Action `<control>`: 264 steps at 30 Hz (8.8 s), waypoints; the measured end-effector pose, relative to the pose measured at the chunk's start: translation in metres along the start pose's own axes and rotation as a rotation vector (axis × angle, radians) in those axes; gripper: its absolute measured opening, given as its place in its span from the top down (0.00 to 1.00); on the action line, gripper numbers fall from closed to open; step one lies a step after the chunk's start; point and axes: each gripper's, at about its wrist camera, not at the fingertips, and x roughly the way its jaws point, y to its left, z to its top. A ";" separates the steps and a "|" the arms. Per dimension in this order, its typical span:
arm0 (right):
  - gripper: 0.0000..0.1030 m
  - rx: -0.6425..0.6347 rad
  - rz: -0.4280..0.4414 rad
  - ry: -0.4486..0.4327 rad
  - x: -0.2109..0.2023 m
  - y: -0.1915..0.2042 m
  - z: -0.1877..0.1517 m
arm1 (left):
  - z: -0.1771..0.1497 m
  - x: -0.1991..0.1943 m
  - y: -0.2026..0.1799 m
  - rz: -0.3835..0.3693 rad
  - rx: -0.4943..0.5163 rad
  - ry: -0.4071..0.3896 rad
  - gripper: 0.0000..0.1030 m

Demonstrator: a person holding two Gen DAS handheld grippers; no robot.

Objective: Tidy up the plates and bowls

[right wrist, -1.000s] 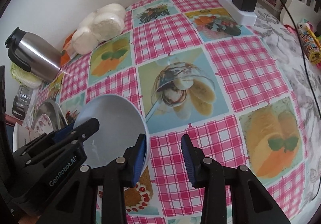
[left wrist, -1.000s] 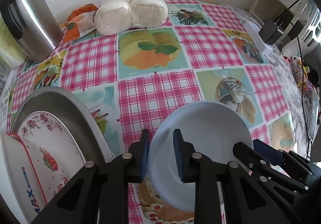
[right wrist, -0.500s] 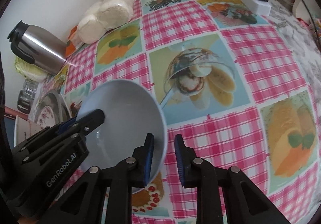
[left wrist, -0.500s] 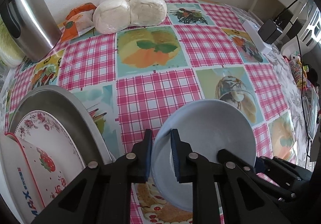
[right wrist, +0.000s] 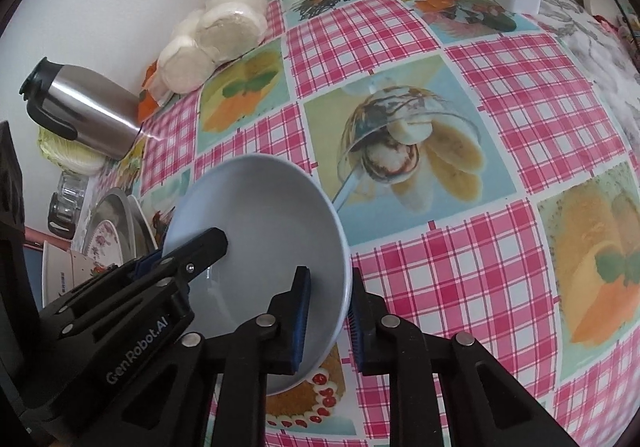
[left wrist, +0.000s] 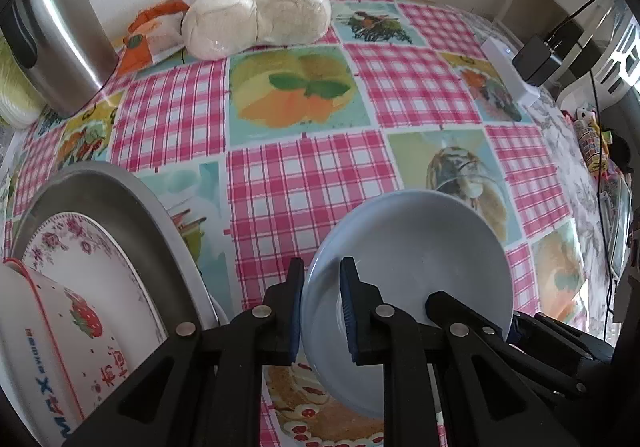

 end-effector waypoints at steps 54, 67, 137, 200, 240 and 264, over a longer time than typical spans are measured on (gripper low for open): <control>0.81 -0.324 0.161 -0.203 -0.088 0.210 -0.034 | -0.060 -0.188 0.182 -0.086 -0.386 -0.391 0.82; 0.80 -0.376 0.120 -0.156 -0.065 0.236 -0.044 | -0.071 -0.175 0.210 -0.117 -0.448 -0.349 0.82; 0.52 -0.232 0.089 -0.191 -0.068 0.198 -0.027 | -0.070 -0.149 0.219 -0.034 -0.478 -0.297 0.93; 0.00 -0.416 -0.073 -0.305 -0.086 0.200 -0.104 | -0.163 -0.172 0.224 0.204 -0.347 -0.374 0.03; 0.00 -0.548 -0.210 -0.187 -0.053 0.196 -0.154 | -0.194 -0.138 0.220 0.215 -0.143 -0.354 0.03; 0.00 -0.558 -0.235 -0.181 -0.053 0.195 -0.153 | -0.196 -0.136 0.221 0.198 -0.140 -0.348 0.03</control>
